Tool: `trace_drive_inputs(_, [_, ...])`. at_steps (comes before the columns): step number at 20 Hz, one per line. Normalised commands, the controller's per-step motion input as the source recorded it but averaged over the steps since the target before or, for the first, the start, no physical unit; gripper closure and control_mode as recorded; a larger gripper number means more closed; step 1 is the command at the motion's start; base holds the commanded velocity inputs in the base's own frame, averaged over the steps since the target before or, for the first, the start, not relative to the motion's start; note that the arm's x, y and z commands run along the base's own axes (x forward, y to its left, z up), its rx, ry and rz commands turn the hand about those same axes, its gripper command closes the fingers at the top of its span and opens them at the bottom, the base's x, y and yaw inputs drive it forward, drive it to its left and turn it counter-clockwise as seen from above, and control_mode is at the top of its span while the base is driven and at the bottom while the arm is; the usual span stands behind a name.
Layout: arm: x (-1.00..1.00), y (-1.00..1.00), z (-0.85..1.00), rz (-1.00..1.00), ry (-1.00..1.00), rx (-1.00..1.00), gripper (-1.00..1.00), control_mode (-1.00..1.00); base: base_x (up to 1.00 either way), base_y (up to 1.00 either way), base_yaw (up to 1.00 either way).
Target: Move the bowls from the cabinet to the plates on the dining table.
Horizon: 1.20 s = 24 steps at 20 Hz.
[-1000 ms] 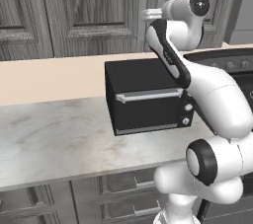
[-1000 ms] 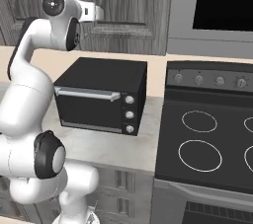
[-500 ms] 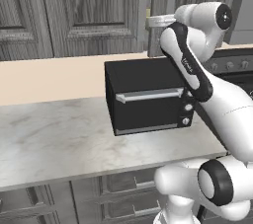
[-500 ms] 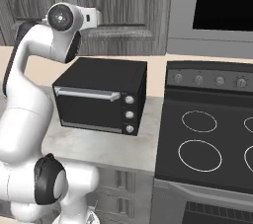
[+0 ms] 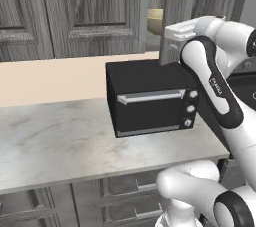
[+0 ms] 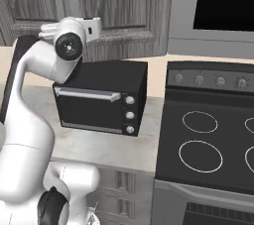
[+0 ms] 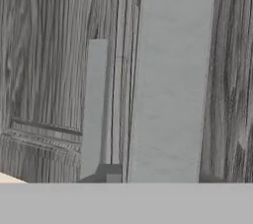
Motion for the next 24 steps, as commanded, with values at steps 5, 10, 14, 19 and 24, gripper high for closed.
trace_drive_inputs(5, [-1.00, -0.03, 0.66, 0.03, -0.20, 0.00, -1.00, -1.00, 0.00, 0.00, 0.00])
trace_drive_inputs(10, [-1.00, -0.20, 0.78, 0.00, -0.18, 0.03, -1.00, -1.00, 0.00, 0.00, 0.00])
trace_drive_inputs(14, [-0.98, -0.26, 0.76, 0.00, -0.14, 0.08, -1.00, -1.00, 0.00, 0.00, 0.00])
trace_drive_inputs(19, [-0.90, -0.33, 0.71, -0.01, -0.09, 0.10, -1.00, -1.00, 0.00, 0.00, 0.00])
trace_drive_inputs(24, [-0.99, -0.55, 0.76, 0.00, -0.11, 0.13, -1.00, -1.00, 0.00, 0.00, 0.00])
